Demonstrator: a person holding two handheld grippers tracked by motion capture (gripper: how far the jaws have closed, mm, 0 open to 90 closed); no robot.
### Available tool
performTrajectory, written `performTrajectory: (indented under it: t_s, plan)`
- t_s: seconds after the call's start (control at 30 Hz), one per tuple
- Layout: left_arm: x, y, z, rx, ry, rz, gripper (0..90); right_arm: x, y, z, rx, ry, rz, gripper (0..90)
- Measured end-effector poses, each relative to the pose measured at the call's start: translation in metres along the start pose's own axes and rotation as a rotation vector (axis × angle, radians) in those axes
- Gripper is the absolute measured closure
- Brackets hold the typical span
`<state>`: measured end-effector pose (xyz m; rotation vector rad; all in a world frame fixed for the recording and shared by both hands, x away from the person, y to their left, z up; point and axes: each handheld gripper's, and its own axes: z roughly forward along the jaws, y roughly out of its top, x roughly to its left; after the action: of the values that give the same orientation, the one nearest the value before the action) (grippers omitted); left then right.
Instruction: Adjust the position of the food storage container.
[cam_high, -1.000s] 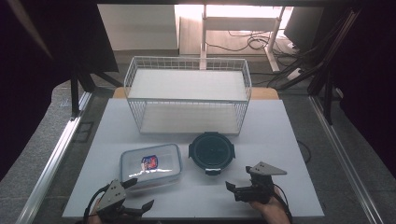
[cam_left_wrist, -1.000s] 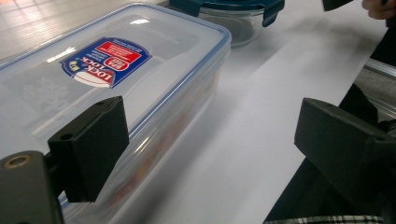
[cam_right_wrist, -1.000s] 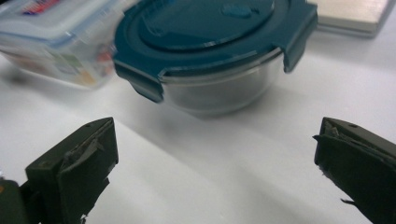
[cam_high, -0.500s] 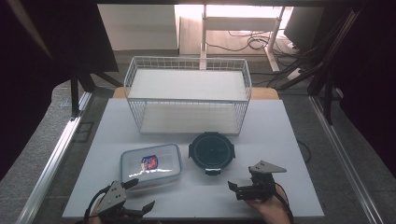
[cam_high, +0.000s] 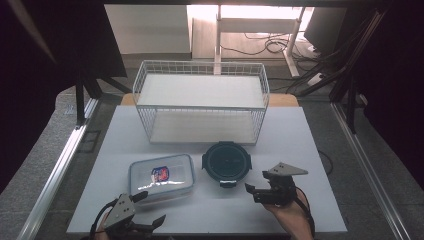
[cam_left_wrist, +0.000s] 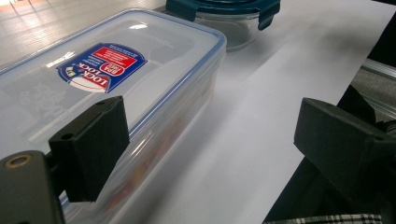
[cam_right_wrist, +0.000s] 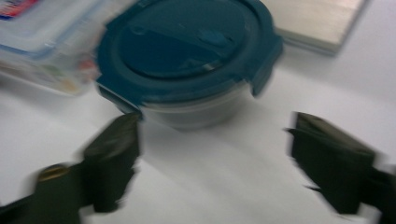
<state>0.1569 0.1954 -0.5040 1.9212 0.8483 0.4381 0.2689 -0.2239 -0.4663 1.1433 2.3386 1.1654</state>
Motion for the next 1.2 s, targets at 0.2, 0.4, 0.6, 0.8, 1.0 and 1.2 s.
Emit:
performTrajectory:
  t_s: [0.2,0.4,0.6,0.8,1.0,1.2]
  plan:
    - [0.000,0.000,0.001,0.002,-0.005,-0.006,10.0,0.010,0.028,0.012,0.011,0.056,-0.042,46.5]
    - [0.002,-0.001,0.001,0.008,-0.010,-0.013,10.0,0.024,0.054,0.045,0.062,0.122,-0.128,69.7]
    - [0.002,-0.001,0.001,0.007,-0.014,-0.013,10.0,0.036,0.077,0.075,0.062,0.146,-0.153,85.1]
    - [0.003,-0.002,0.001,0.011,-0.022,-0.022,10.1,0.044,0.097,0.097,0.069,0.181,-0.162,87.1]
    - [0.004,-0.002,0.001,0.015,-0.027,-0.024,10.1,0.064,0.106,0.120,0.121,0.196,-0.218,88.9]
    - [0.004,-0.002,0.000,0.012,-0.032,-0.028,10.0,0.075,0.107,0.141,0.195,0.160,-0.253,89.1]
